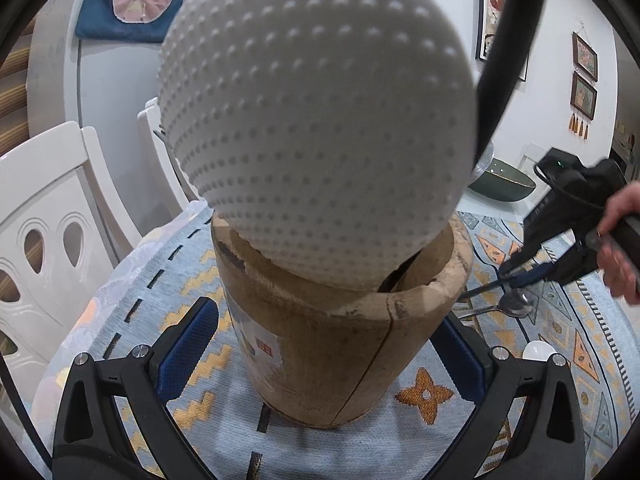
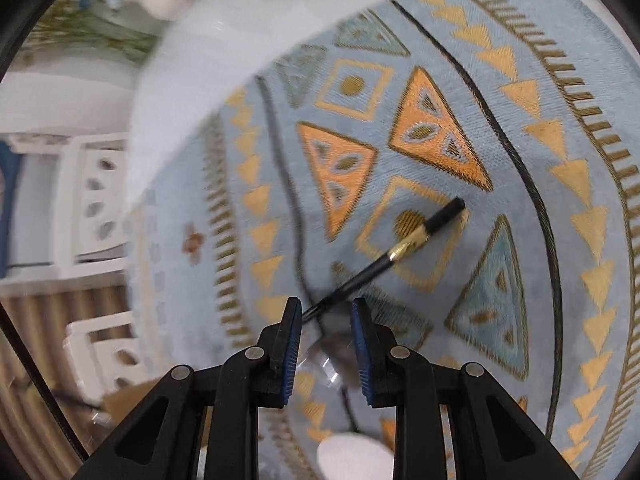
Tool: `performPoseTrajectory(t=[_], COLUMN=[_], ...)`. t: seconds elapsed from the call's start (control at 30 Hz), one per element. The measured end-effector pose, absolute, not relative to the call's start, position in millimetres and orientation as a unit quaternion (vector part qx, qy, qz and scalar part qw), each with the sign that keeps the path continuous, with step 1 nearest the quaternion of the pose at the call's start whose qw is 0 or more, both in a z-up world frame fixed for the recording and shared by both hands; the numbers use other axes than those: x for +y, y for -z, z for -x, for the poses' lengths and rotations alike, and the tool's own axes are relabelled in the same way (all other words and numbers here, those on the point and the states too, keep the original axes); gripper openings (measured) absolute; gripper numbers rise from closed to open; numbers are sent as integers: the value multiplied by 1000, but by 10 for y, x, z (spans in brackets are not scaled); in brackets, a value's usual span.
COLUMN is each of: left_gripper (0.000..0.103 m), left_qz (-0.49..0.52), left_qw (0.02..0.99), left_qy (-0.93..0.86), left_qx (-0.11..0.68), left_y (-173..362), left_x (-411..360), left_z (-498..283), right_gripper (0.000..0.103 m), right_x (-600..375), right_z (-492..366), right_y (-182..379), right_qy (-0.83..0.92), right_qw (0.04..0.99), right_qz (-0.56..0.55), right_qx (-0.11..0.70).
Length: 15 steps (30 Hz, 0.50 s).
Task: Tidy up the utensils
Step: 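Move the open right gripper over the gold-banded black chopstick, then close the right gripper on the gold-banded black chopstick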
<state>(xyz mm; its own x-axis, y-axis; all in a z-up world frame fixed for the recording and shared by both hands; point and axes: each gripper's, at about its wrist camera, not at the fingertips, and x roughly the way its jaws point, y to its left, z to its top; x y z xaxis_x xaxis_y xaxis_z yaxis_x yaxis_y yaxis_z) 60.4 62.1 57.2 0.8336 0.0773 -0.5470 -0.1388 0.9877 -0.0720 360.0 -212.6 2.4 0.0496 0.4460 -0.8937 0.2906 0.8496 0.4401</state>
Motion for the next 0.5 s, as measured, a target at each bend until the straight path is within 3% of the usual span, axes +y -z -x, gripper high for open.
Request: performPoseTrajectory(t=[0.27, 0.37, 0.5], left_gripper=[103, 103, 103], left_qz=[54, 54, 54], left_qw=[956, 956, 955], left_qy=[-58, -57, -58], left_qx=[284, 284, 284], left_y=[-567, -568, -568], left_x=[613, 610, 610], left_z=[-592, -592, -582], right_gripper=[20, 0, 0], right_x=[-1905, -1754, -1457], right_z=[-3755, -3693, -3556], right_y=[-74, -36, 26], right_qy=[-56, -108, -133], right_qw=[685, 657, 657], right_qz=[-190, -185, -109], right_qx=[701, 723, 734])
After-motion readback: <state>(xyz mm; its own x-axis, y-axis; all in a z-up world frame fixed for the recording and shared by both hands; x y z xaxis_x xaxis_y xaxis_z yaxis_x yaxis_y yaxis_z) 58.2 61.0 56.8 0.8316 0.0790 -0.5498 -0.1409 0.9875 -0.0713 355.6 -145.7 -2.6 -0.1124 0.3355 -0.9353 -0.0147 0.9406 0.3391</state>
